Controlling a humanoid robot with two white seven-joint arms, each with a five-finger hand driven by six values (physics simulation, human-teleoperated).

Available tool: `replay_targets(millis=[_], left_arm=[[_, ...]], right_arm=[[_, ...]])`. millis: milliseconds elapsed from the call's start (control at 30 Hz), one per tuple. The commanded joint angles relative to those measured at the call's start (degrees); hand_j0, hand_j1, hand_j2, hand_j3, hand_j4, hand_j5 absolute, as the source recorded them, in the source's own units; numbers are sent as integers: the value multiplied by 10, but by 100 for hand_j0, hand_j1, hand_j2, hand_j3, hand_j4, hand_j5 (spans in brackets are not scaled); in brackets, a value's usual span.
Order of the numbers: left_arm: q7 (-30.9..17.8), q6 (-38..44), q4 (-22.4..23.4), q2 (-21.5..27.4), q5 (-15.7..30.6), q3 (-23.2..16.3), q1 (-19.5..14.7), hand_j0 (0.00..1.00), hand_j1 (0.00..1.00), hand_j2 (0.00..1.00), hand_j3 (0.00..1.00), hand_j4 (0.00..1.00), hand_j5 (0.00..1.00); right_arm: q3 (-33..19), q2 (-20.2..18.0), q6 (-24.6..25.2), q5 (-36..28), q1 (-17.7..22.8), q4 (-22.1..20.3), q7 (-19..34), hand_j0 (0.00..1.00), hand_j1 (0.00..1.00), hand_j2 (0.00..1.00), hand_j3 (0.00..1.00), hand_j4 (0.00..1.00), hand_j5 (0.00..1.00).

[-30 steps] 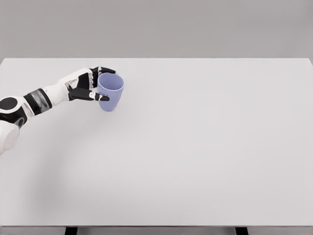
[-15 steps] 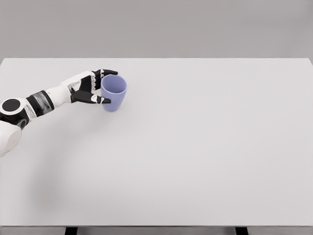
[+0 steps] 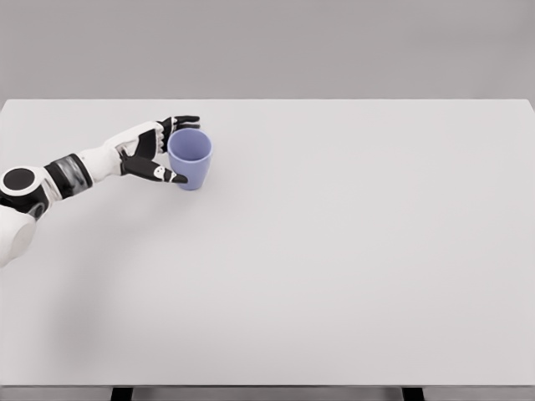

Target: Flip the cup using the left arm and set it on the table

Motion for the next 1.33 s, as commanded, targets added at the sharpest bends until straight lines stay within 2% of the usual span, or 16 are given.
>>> replay_targets(millis=[0, 733, 933, 1033, 1100, 1300], left_arm=[[0, -1, -1, 2, 3, 9, 0, 100, 100, 100, 100, 100, 100], [0, -21, -8, 23, 4, 12, -1, 100, 100, 100, 100, 100, 100], [0, -75, -12, 80, 4, 20, -1, 100, 100, 100, 100, 100, 100], [0, -89, -46, 125, -5, 18, 0, 100, 100, 100, 100, 100, 100], [0, -89, -57, 130, -40, 18, 4, 100, 100, 100, 100, 100, 100], [0, -89, -53, 132, -45, 17, 4, 100, 100, 100, 100, 100, 100]], right_arm=[[0, 0, 0, 0, 0, 0, 0, 100, 100, 100, 100, 100, 100], [0, 0, 0, 0, 0, 0, 0, 100, 100, 100, 100, 100, 100], [0, 0, 0, 0, 0, 0, 0, 100, 100, 100, 100, 100, 100], [0, 0, 0, 0, 0, 0, 0, 100, 100, 100, 100, 100, 100], [0, 0, 0, 0, -1, 0, 0, 100, 100, 100, 100, 100, 100], [0, 0, 0, 0, 0, 0, 0, 100, 100, 100, 100, 100, 100]])
